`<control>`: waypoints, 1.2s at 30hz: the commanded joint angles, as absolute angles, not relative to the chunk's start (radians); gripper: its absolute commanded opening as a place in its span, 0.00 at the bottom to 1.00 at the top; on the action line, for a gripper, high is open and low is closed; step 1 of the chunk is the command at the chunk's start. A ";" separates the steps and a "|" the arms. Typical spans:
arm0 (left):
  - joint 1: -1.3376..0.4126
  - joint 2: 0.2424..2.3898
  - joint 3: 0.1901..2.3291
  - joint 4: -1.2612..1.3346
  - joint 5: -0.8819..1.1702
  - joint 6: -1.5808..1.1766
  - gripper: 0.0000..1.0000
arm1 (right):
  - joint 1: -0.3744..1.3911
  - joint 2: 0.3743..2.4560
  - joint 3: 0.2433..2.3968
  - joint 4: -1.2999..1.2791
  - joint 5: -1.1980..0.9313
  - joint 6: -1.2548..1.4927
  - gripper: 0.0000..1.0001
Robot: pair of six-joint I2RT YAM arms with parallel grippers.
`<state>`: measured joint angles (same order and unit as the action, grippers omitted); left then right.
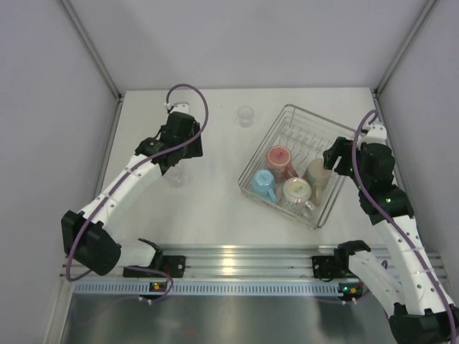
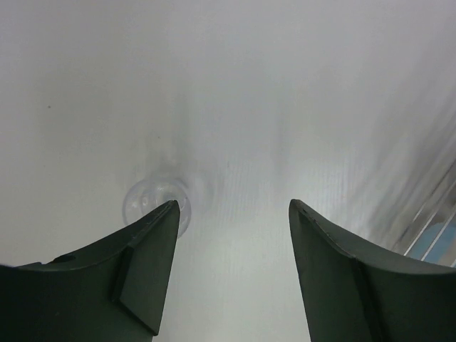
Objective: Load the cups into the dish rack
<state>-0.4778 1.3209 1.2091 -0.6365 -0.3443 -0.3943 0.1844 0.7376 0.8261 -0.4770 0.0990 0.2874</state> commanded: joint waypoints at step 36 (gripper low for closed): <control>-0.342 1.297 1.227 -0.614 0.093 -0.410 0.00 | 0.169 0.658 0.810 -0.376 -0.219 0.313 0.72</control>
<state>-0.3447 1.3914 1.1835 -0.6991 -0.0460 -0.4294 0.1814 0.6502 0.7776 -0.4484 -0.0734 0.2760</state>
